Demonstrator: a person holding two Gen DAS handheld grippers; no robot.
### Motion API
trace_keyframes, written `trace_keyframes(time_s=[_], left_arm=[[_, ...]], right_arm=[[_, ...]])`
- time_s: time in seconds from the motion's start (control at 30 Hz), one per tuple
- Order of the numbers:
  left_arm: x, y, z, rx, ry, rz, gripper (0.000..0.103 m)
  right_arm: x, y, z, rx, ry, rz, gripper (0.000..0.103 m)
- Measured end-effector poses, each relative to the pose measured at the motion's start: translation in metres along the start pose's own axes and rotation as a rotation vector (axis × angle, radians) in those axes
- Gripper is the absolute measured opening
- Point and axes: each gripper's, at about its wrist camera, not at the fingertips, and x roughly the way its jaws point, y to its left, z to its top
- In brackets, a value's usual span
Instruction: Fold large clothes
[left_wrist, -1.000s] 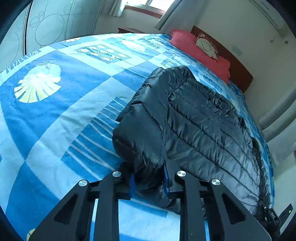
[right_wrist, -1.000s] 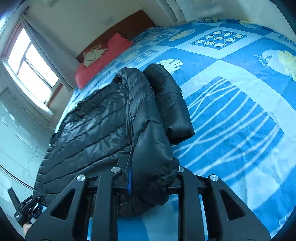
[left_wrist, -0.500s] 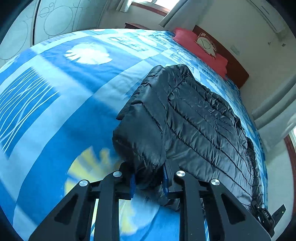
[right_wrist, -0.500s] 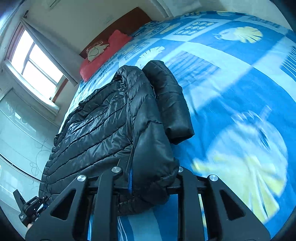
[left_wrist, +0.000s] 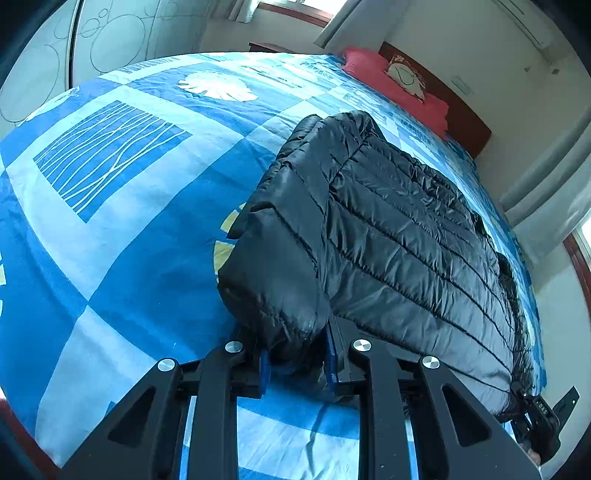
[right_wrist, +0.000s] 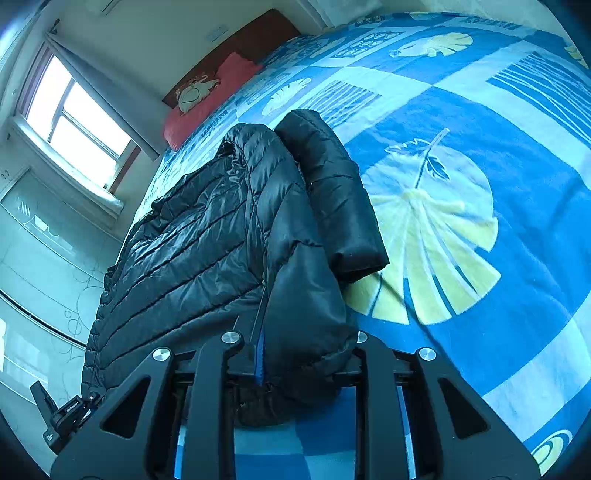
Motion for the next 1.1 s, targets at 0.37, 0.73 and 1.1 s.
trace_keyframes(time_s=[0.37,0.73,1.1], left_arm=[[0.003,0.002,-0.001,0.024,-0.005,-0.001,0.024],[0.005,0.003,-0.002,0.024,-0.003,0.0,0.027],[-0.001,0.007,-0.001,0.05,0.008,0.012,0.042]], right_arm=[[0.002,0.0,-0.002,-0.002,-0.001,-0.013,0.025],[0.0,-0.005,-0.003,0.021,0.002,-0.016,0.035],[-0.015,-0.014,-0.009,0.033,0.021,-0.03,0.051]])
